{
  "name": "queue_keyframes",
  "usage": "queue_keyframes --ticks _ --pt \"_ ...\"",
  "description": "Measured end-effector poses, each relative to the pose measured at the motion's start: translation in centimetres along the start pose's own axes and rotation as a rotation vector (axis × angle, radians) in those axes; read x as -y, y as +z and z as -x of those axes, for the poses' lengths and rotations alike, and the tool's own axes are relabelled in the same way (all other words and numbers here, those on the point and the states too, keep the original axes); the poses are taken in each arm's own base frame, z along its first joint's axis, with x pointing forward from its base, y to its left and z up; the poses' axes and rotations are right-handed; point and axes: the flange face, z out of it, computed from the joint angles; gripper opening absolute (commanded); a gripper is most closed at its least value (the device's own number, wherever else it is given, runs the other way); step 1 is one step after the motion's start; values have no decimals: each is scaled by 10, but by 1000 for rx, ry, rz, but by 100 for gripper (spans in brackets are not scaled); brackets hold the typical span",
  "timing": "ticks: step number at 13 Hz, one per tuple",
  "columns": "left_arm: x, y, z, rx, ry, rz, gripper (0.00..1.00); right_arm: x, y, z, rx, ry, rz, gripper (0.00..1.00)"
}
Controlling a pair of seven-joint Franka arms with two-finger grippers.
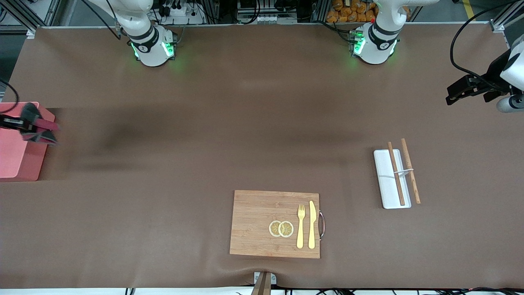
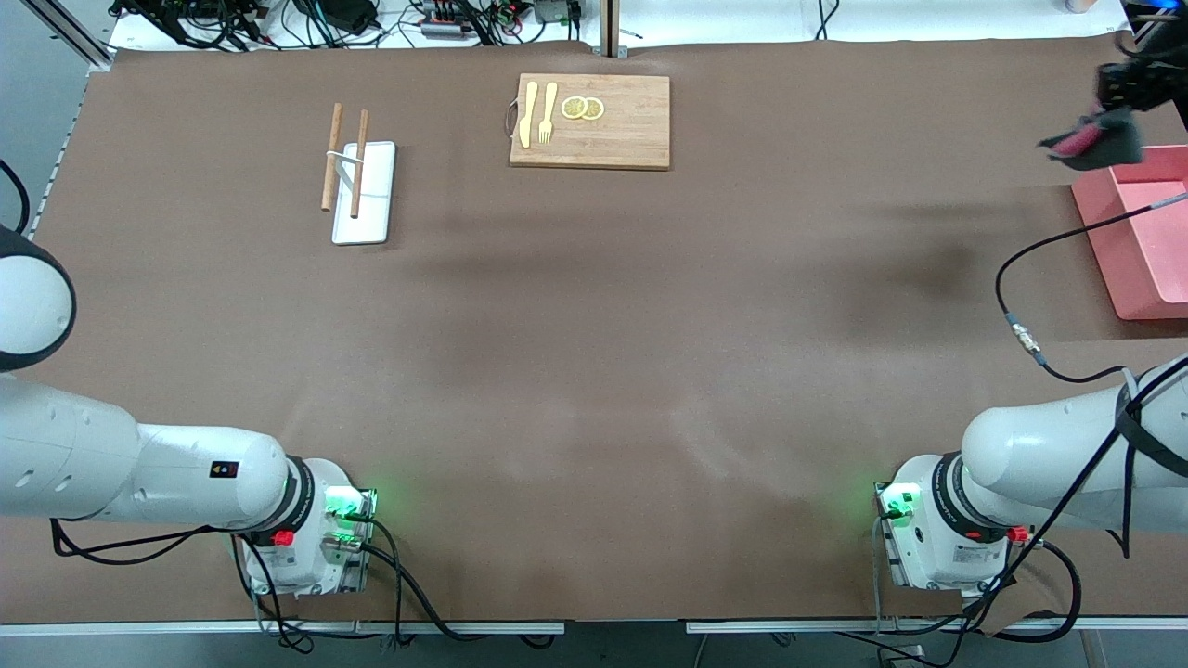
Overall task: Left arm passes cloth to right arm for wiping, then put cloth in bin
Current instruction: 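Open the right gripper to drop the cloth into the bin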
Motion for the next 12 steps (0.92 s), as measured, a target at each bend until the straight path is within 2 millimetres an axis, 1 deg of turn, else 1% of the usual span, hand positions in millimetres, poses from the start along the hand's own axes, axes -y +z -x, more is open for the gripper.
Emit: queue_keyframes --ticks 1,3,5,6,8,9,10,11,12 --pt "0 0 0 0 0 0 100 -21 -3 3 -5 -16 8 0" --pt "0 0 0 0 0 0 100 -65 -1 7 3 -48 40 0" --pt "0 0 0 0 0 0 100 -110 3 2 11 -53 79 0" --pt "0 0 0 0 1 0 100 -127 7 -3 23 -64 101 0" --pt "-1 0 0 0 1 0 100 -150 23 -15 32 -79 158 0" --pt "-1 0 0 0 2 0 100 -161 32 -19 30 -80 187 42" --pt "-1 0 0 0 2 0 100 -173 43 -20 27 -72 197 99" --pt "-1 0 0 0 3 0 100 -186 52 -17 31 -63 195 100" --pt "-2 -1 0 0 3 0 100 -195 58 -14 34 -55 193 100"
